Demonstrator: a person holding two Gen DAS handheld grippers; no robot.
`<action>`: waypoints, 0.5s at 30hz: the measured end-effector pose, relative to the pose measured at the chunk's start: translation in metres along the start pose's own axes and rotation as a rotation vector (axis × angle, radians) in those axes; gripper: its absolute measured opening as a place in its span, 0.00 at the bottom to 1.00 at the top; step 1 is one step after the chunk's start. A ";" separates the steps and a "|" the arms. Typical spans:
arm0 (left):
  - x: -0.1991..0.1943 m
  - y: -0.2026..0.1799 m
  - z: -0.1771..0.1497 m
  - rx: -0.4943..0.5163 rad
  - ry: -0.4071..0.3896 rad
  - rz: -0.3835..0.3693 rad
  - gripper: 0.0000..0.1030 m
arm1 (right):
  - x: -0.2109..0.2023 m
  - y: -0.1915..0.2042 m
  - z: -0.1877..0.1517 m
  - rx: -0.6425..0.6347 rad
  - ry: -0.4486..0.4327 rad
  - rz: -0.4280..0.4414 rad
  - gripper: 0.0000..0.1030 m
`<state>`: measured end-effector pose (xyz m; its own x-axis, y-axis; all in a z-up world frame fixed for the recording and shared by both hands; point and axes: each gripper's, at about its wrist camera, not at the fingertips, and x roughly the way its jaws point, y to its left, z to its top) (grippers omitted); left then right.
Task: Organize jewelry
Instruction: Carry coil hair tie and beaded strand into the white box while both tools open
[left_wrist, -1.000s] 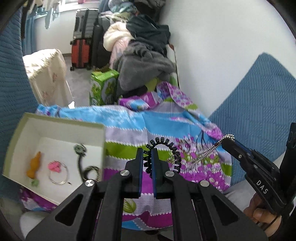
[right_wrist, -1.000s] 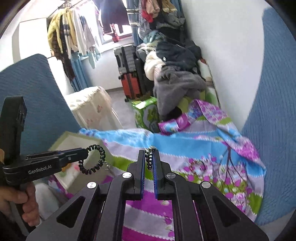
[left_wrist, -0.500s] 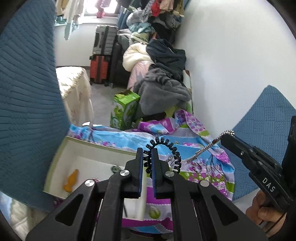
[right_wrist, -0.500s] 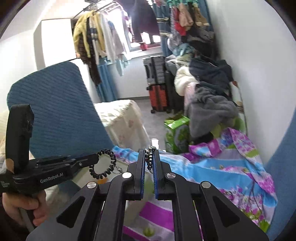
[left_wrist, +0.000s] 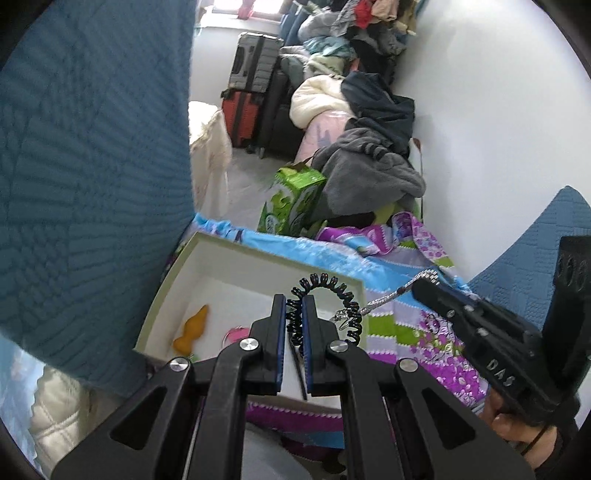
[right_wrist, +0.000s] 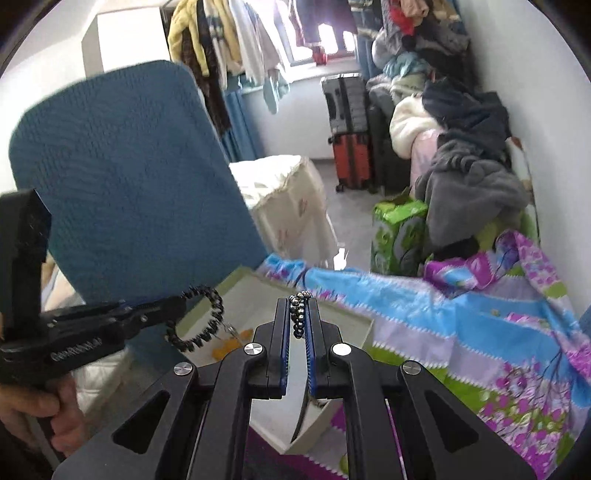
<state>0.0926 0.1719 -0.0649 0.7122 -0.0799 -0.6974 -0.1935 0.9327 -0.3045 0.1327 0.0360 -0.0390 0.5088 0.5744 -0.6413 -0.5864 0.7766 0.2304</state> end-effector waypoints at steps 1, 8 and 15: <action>0.001 0.003 -0.003 -0.004 0.004 0.005 0.08 | 0.005 0.001 -0.004 0.000 0.010 0.002 0.06; 0.013 0.015 -0.023 -0.025 0.042 0.026 0.08 | 0.036 0.002 -0.030 0.012 0.083 0.009 0.06; 0.011 0.015 -0.029 -0.035 0.056 0.024 0.08 | 0.044 -0.004 -0.039 0.038 0.139 0.032 0.13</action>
<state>0.0781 0.1747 -0.0955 0.6688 -0.0784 -0.7393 -0.2339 0.9218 -0.3093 0.1330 0.0478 -0.0968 0.3965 0.5595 -0.7279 -0.5755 0.7692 0.2777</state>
